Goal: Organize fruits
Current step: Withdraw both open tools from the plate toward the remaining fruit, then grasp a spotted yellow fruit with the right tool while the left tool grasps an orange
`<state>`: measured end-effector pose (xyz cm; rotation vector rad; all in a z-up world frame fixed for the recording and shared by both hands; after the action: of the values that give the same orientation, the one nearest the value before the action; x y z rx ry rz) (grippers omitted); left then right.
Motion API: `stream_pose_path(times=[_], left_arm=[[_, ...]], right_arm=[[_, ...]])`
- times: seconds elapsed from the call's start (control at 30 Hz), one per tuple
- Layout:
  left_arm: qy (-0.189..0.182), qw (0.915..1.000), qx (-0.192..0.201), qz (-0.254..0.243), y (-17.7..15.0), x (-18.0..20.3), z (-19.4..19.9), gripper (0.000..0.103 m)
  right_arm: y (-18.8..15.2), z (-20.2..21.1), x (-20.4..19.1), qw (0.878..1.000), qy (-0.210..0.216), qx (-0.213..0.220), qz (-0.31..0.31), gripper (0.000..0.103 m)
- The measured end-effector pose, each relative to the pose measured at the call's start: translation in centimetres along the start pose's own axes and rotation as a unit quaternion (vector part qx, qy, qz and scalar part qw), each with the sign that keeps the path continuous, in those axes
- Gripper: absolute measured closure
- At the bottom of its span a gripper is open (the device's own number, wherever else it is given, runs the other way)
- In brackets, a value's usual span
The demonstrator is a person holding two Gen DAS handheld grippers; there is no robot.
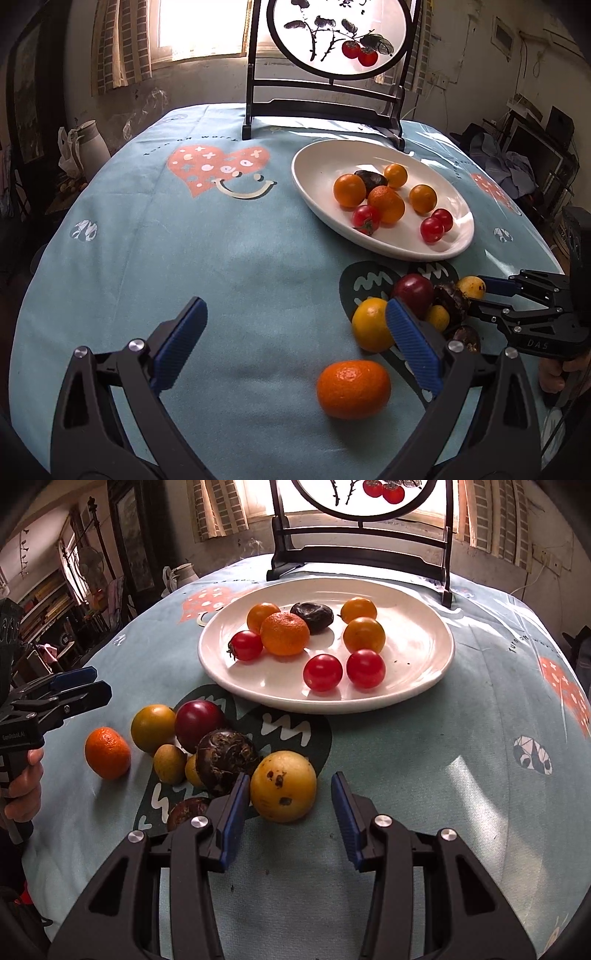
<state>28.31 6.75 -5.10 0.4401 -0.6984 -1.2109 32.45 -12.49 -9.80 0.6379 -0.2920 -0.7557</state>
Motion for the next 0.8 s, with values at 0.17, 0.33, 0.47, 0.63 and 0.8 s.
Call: stream_pose_path(times=[0.17, 0.33, 0.47, 0.63, 0.8], left_arm=[[0.001, 1.0000, 0.001, 0.000, 0.0, 0.0, 0.0, 0.004], [0.002, 1.0000, 0.008, -0.006, 0.0, -0.1, 0.2, 0.004], [0.000, 0.9999, 0.002, -0.014, -0.2, 0.0, 0.2, 0.004], [-0.050, 0.9934, -0.023, -0.101, -2.2, 2.0, 1.5, 0.004], [-0.046, 0.9857, -0.048, -0.155, -5.6, 2.8, 0.9, 0.005]], right_arm=[[-0.1, -0.3, 0.2, 1.000, -0.004, -0.003, -0.003, 0.057], [-0.2, -0.5, 0.4, 1.000, -0.007, 0.000, -0.006, 0.059], [-0.1, -0.3, 0.4, 1.000, -0.008, 0.006, -0.007, 0.065], [0.3, 0.6, 1.2, 0.999, -0.001, 0.025, -0.033, 0.065], [0.0, 0.2, 1.3, 0.999, -0.004, 0.012, -0.035, 0.065]])
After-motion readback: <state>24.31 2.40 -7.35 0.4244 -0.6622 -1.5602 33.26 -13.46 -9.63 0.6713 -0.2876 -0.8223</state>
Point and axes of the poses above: each gripper's, at about its wrist camera, not at the fingertips, and z roughly against the way its jaws point, x to its right, y to its top, the point moved 9 cm from there along -z, roughly the way its jaws point, and after that the axes turned 13 degrees about z, right-handed, at the moved point
